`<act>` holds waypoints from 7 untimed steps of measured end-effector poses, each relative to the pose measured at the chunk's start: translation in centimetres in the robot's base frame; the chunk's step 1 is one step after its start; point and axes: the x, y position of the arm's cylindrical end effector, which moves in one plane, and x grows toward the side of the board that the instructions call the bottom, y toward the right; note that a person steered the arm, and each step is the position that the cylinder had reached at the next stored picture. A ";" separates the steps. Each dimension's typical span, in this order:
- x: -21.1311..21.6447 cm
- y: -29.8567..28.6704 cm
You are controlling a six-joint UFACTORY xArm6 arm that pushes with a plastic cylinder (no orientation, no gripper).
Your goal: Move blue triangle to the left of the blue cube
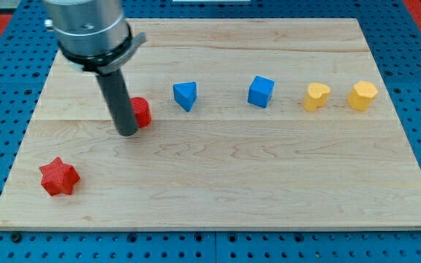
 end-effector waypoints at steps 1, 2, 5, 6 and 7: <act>-3.6 0.4; -4.1 0.6; -5.6 7.1; -7.0 5.0; -7.8 4.8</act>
